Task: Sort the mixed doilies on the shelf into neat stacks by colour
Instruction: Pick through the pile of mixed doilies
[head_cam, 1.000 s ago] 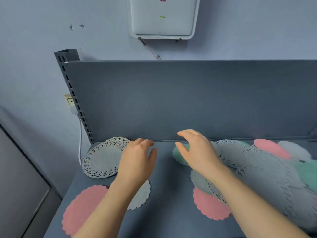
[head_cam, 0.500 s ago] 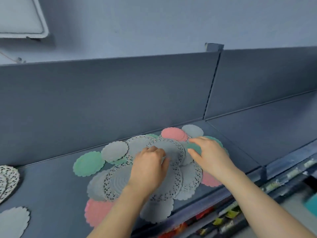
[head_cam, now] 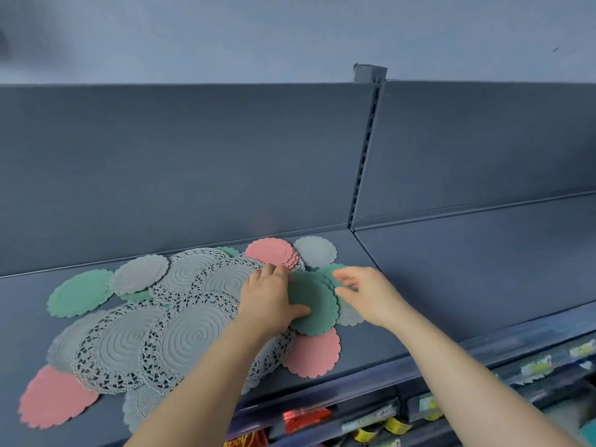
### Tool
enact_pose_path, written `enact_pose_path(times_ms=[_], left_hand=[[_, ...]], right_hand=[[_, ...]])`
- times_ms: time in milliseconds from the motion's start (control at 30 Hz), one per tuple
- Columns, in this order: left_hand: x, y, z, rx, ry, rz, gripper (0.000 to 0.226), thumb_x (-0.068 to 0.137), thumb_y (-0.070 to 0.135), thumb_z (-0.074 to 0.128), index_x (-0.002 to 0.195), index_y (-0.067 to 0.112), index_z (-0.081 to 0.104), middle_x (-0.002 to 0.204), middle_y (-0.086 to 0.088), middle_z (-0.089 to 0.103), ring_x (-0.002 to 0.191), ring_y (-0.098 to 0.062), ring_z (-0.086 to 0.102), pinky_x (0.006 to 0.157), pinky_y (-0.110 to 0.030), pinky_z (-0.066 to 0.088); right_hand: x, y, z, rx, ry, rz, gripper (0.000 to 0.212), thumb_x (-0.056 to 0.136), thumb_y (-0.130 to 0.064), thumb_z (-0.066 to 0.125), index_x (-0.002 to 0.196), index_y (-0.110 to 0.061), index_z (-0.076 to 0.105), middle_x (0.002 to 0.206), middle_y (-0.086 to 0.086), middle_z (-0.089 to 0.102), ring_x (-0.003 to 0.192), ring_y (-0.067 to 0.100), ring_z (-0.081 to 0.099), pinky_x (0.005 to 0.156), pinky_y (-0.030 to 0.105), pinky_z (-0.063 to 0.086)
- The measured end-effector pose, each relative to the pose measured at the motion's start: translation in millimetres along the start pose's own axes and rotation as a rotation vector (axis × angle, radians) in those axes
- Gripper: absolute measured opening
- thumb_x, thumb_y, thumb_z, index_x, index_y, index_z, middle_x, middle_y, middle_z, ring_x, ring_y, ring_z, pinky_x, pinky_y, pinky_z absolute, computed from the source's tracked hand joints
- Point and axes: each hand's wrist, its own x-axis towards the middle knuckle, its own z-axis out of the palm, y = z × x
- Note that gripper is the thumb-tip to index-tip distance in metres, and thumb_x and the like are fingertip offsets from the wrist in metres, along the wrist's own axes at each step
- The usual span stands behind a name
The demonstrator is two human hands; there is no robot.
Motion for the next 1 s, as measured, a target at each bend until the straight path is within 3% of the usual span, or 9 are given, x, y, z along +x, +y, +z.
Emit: enact_pose_path(times_ms=[100,233,333,433,500,567,733,900,1000], left_hand=[[-4,-1,1,-0.089,0.032,-0.028,0.052,0.069,0.047,0.074,0.108,0.017,0.056,0.115,0.000,0.051,0.104,-0.024,0.047,0.087,-0.035,0.041],[-8,-6,-6,-0.380,0.095,-0.121,0.034,0.070,0.021,0.076,0.093,0.017,0.051,0.092,-0.002,0.057,0.083,-0.022,0.052,0.065,-0.030,0.038],[-10,-8,-9,-0.475,0.134,-0.155,0.037,0.071,0.012,0.074,0.100,0.014,0.051,0.093,-0.003,0.059,0.085,-0.023,0.054,0.068,-0.031,0.042],[-15,-9,-14,-0.544,0.190,-0.166,0.042,0.073,0.010,0.074,0.106,0.015,0.048,0.097,0.000,0.056,0.090,-0.020,0.053,0.072,-0.028,0.041],[-18,-12,-21,-0.580,0.248,-0.184,0.040,0.075,0.010,0.074,0.105,0.015,0.048,0.095,0.003,0.055,0.087,-0.018,0.051,0.069,-0.025,0.037],[-22,-17,-31,-0.619,0.320,-0.197,0.034,0.075,0.011,0.074,0.097,0.016,0.048,0.088,0.002,0.056,0.078,-0.018,0.052,0.061,-0.024,0.036],[-42,-43,-60,-0.749,0.480,-0.251,0.029,0.080,0.012,0.071,0.093,0.020,0.046,0.088,0.003,0.060,0.076,-0.014,0.058,0.059,-0.022,0.043],[-82,-92,-78,-0.812,0.586,-0.343,0.032,0.082,0.014,0.070,0.101,0.023,0.046,0.096,0.006,0.064,0.086,-0.012,0.064,0.068,-0.022,0.049],[-113,-135,-87,-0.831,0.672,-0.429,0.034,0.081,0.015,0.071,0.102,0.024,0.047,0.095,0.009,0.064,0.085,-0.010,0.063,0.069,-0.020,0.048]], right_hand=[[10,0,1,0.056,-0.061,-0.019,0.041,0.091,-0.014,0.058,0.132,-0.015,0.055,0.132,0.000,0.059,0.115,0.012,0.057,0.103,0.029,0.043],[21,-5,5,0.122,-0.130,-0.025,0.045,0.092,-0.013,0.055,0.136,-0.014,0.049,0.131,0.003,0.057,0.106,0.010,0.055,0.093,0.021,0.041],[25,-11,7,0.182,-0.100,-0.035,0.040,0.090,-0.010,0.058,0.130,-0.015,0.055,0.112,-0.001,0.060,0.094,0.009,0.054,0.087,0.020,0.043],[24,-20,2,0.281,-0.022,-0.079,0.030,0.087,-0.008,0.061,0.115,-0.018,0.065,0.094,-0.009,0.060,0.089,0.007,0.056,0.072,0.010,0.042],[22,-30,-3,0.357,-0.005,-0.129,0.024,0.087,-0.006,0.062,0.108,-0.016,0.067,0.090,-0.012,0.061,0.084,0.006,0.058,0.064,0.003,0.042],[19,-46,-7,0.435,-0.002,-0.185,0.022,0.088,-0.004,0.061,0.105,-0.016,0.067,0.093,-0.011,0.064,0.083,0.002,0.061,0.068,0.000,0.044],[18,-90,3,0.538,-0.062,-0.314,0.021,0.088,-0.008,0.061,0.100,-0.024,0.067,0.099,-0.009,0.072,0.091,0.002,0.067,0.084,0.014,0.051],[15,-144,44,0.568,-0.105,-0.363,0.017,0.085,-0.007,0.066,0.099,-0.016,0.068,0.092,-0.004,0.074,0.083,0.005,0.069,0.074,0.015,0.054],[11,-182,80,0.575,-0.129,-0.383,0.016,0.084,-0.009,0.067,0.100,-0.013,0.067,0.094,0.001,0.073,0.086,0.013,0.068,0.078,0.023,0.056]])
